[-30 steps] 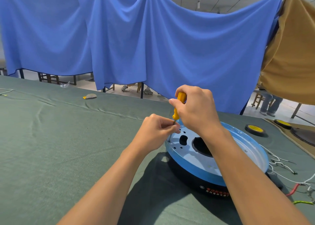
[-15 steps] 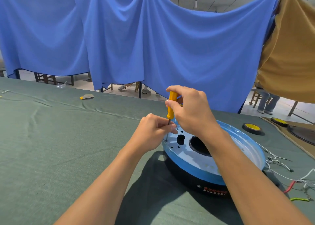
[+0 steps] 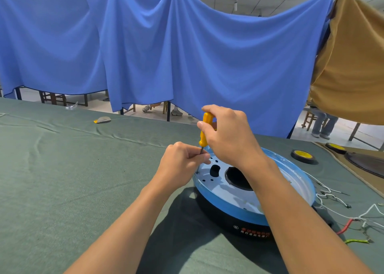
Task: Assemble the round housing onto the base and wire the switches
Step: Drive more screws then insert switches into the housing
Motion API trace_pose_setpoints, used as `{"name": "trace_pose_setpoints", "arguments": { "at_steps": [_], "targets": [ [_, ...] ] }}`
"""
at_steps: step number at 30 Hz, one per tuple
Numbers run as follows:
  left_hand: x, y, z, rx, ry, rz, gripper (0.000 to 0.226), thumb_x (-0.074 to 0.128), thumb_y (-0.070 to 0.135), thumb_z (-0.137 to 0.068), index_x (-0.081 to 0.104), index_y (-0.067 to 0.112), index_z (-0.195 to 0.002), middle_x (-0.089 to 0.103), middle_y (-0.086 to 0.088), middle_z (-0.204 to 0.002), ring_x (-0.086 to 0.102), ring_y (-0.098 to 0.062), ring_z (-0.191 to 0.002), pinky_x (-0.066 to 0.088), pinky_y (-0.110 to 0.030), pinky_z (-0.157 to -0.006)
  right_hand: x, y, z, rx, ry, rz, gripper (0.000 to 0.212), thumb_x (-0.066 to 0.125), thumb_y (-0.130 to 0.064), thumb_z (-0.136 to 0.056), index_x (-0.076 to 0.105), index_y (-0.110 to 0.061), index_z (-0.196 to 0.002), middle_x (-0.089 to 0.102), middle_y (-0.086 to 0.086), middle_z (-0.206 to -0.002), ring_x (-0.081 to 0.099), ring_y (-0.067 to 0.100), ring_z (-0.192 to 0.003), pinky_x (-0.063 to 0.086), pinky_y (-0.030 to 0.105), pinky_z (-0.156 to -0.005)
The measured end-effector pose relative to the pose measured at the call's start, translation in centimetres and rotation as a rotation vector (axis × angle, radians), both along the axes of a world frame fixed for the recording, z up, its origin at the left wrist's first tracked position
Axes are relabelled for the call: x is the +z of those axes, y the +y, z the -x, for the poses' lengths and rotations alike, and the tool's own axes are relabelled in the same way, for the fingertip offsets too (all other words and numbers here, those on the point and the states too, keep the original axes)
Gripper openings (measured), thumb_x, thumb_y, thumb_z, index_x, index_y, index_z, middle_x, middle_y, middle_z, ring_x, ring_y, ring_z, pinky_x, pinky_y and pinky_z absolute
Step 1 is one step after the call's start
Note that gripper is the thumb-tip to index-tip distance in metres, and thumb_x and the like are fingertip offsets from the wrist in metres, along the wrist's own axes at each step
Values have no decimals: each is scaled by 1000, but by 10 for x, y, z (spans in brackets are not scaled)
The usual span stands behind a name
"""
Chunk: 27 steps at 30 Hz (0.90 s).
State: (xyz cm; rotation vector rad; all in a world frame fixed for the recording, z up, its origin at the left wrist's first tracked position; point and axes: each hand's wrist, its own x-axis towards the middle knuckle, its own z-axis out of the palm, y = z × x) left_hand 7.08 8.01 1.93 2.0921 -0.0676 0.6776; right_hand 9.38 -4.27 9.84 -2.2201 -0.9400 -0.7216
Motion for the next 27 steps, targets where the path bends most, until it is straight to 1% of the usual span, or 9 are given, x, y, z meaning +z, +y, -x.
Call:
{"name": "trace_pose_setpoints", "arguments": {
  "at_steps": [3, 5, 8, 12, 17, 20, 22, 25, 27],
  "targets": [
    [2, 0, 1, -18, 32, -6, 15, 67, 17, -92, 81, 14, -88, 43, 12, -37, 31, -8, -39, 23, -20, -44, 1, -1, 1, 63, -7, -20, 26, 58, -11, -92, 66, -11, -117, 68, 5, -107, 60, 24, -94, 48, 39, -87],
    [3, -1, 2, -39, 50, -18, 16, 65, 18, -93, 80, 16, -89, 58, 8, -49, 40, -10, -47, 32, -32, -50, 0, 0, 0, 46, -4, -36, 18, 62, -14, -90, 71, -13, -106, 70, 6, -97, 63, 26, -90, 50, 40, -83],
    [2, -2, 1, -55, 51, -6, 17, 64, 21, -94, 80, 16, -92, 72, -19, -77, 53, -26, -65, 48, -46, -65, 0, 0, -3, 2, 7, -66, 12, 66, -25, -88, 73, -19, -96, 68, 0, -78, 62, 24, -81, 49, 38, -83],
    [0, -6, 1, 56, -72, 42, 11, 77, 21, -84, 80, 12, -78, 54, 11, -43, 33, -9, -45, 27, -20, -49, 0, 3, 0, -20, -15, -103, 16, 69, -33, -85, 75, -24, -97, 58, -3, -67, 56, 24, -79, 47, 38, -81],
    [5, -1, 3, 3, -46, 36, 13, 70, 18, -88, 81, 14, -83, 53, 9, -42, 30, -10, -42, 24, -23, -48, 0, 3, 2, 43, 24, -19, 36, 62, -33, -92, 64, -23, -126, 70, 4, -105, 59, 24, -99, 46, 39, -91],
    [6, 1, 3, -45, -17, 34, 20, 66, 15, -91, 78, 16, -75, 41, 12, -35, 27, -10, -40, 21, -19, -45, -1, 2, 1, 175, 75, -48, 38, 58, -9, -92, 61, -17, -129, 65, -1, -120, 62, 15, -99, 45, 20, -88],
    [6, 3, 2, -74, 4, 36, 21, 64, 16, -94, 79, 15, -79, 42, 13, -36, 27, -8, -39, 21, -18, -44, -3, 3, -1, 148, 40, -57, 39, 60, -7, -90, 63, -20, -126, 68, -1, -110, 59, 15, -87, 45, 20, -79],
    [6, 3, 2, -107, 29, 41, 21, 61, 18, -96, 79, 14, -86, 48, 17, -39, 31, -6, -40, 23, -17, -45, -5, 4, -4, 64, 22, -83, 24, 67, -21, -87, 70, -24, -111, 70, -2, -91, 59, 22, -84, 49, 36, -84],
    [4, 1, 2, -92, 12, 46, 19, 62, 19, -95, 80, 13, -88, 54, 15, -44, 31, -6, -46, 26, -22, -48, -6, 7, -7, 23, 31, -124, 17, 69, -28, -85, 72, -25, -102, 63, -4, -76, 58, 23, -82, 49, 37, -83]
  ]
}}
